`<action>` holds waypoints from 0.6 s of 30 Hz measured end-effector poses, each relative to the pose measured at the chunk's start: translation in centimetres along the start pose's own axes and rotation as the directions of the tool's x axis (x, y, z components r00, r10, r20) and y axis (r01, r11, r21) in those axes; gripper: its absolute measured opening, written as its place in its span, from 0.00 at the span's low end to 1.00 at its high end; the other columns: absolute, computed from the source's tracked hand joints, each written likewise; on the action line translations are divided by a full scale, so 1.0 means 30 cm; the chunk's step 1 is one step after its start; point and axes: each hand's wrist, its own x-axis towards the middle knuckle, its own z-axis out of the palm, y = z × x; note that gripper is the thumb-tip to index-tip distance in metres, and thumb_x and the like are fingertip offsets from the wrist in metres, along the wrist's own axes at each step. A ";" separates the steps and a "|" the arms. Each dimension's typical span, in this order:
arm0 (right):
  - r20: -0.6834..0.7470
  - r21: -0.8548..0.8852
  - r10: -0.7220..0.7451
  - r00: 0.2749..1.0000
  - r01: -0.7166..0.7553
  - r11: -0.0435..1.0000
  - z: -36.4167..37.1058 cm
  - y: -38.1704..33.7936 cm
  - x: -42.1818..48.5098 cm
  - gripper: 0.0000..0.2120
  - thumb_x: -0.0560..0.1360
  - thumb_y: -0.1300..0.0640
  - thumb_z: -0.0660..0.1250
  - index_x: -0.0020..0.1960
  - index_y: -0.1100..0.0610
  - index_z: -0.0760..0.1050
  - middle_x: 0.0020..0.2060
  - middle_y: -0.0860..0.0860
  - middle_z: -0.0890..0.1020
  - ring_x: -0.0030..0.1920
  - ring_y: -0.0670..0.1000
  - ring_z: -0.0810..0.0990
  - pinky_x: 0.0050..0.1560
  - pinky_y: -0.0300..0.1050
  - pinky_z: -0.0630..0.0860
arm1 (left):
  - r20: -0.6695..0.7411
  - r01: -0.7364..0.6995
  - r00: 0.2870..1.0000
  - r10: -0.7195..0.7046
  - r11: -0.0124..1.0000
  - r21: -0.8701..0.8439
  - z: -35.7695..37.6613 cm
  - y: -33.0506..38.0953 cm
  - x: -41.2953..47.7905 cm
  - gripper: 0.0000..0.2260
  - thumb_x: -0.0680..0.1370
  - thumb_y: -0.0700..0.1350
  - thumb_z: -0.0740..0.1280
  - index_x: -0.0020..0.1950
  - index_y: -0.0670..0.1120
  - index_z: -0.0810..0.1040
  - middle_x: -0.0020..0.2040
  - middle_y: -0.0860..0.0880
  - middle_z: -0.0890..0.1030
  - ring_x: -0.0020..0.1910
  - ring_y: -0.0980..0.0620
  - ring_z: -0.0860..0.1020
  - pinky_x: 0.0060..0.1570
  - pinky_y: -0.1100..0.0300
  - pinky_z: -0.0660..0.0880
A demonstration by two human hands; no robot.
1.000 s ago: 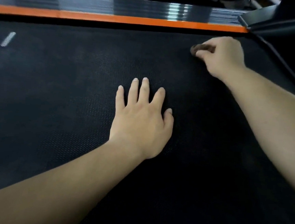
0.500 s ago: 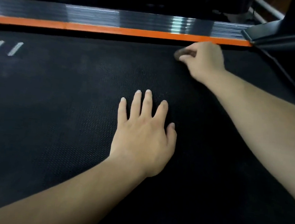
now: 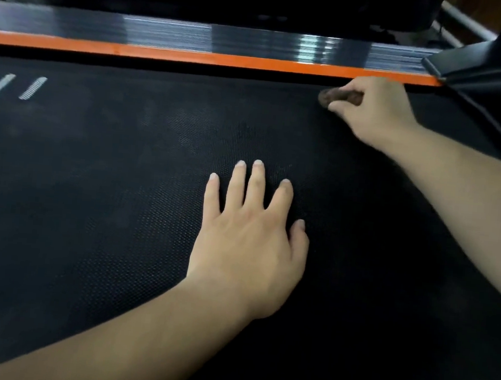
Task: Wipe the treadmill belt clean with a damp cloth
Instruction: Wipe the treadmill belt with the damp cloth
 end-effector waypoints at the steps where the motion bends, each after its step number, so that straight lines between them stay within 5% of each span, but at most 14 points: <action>1: -0.027 -0.055 0.078 0.997 -0.079 0.995 -0.025 0.040 0.018 0.15 0.75 0.45 0.71 0.56 0.52 0.82 0.51 0.54 0.84 0.54 0.56 0.80 0.55 0.50 0.75 | 0.004 -0.003 1.000 0.003 1.000 -0.002 0.002 0.000 0.000 0.29 0.81 0.61 0.43 0.81 0.53 0.53 0.83 0.44 0.48 0.82 0.44 0.41 0.78 0.41 0.38; 3: -0.105 -0.126 0.292 0.951 -0.304 0.944 -0.070 0.125 0.058 0.16 0.75 0.44 0.71 0.56 0.53 0.82 0.53 0.56 0.83 0.56 0.60 0.79 0.57 0.51 0.76 | 0.001 -0.002 1.000 0.002 1.000 -0.006 0.002 0.001 -0.003 0.29 0.81 0.61 0.43 0.81 0.54 0.53 0.83 0.44 0.48 0.82 0.44 0.41 0.78 0.41 0.38; 5: -0.153 -0.189 0.355 0.922 -0.380 0.905 -0.076 0.148 0.055 0.17 0.76 0.43 0.70 0.57 0.54 0.82 0.55 0.58 0.82 0.58 0.62 0.78 0.60 0.54 0.76 | 0.001 0.002 1.000 -0.002 1.000 -0.012 0.004 0.003 -0.003 0.29 0.81 0.61 0.43 0.81 0.53 0.54 0.83 0.44 0.49 0.82 0.44 0.42 0.78 0.41 0.39; 10: -0.012 -0.053 0.018 1.000 -0.018 0.998 -0.057 0.078 -0.097 0.15 0.76 0.44 0.70 0.56 0.52 0.82 0.49 0.55 0.82 0.52 0.57 0.79 0.54 0.50 0.75 | 0.011 0.009 1.000 -0.009 1.000 0.000 -0.002 0.008 -0.005 0.30 0.80 0.61 0.42 0.81 0.53 0.55 0.83 0.44 0.50 0.82 0.43 0.43 0.78 0.40 0.40; 15: -0.120 -0.131 0.258 0.959 -0.273 0.953 -0.097 0.136 -0.013 0.16 0.76 0.44 0.69 0.56 0.54 0.81 0.54 0.57 0.83 0.58 0.61 0.78 0.57 0.51 0.74 | 0.015 0.007 1.000 -0.007 1.000 -0.003 -0.002 0.007 -0.004 0.30 0.79 0.61 0.41 0.81 0.53 0.54 0.83 0.44 0.49 0.82 0.44 0.43 0.78 0.41 0.40; 18: -0.097 -0.212 0.117 0.988 -0.136 0.968 -0.071 0.092 -0.064 0.17 0.77 0.45 0.68 0.58 0.57 0.81 0.55 0.59 0.80 0.59 0.62 0.75 0.58 0.54 0.72 | 0.014 0.007 1.000 -0.007 1.000 0.000 -0.002 0.006 -0.003 0.30 0.80 0.61 0.42 0.81 0.53 0.55 0.83 0.44 0.50 0.82 0.44 0.43 0.79 0.41 0.41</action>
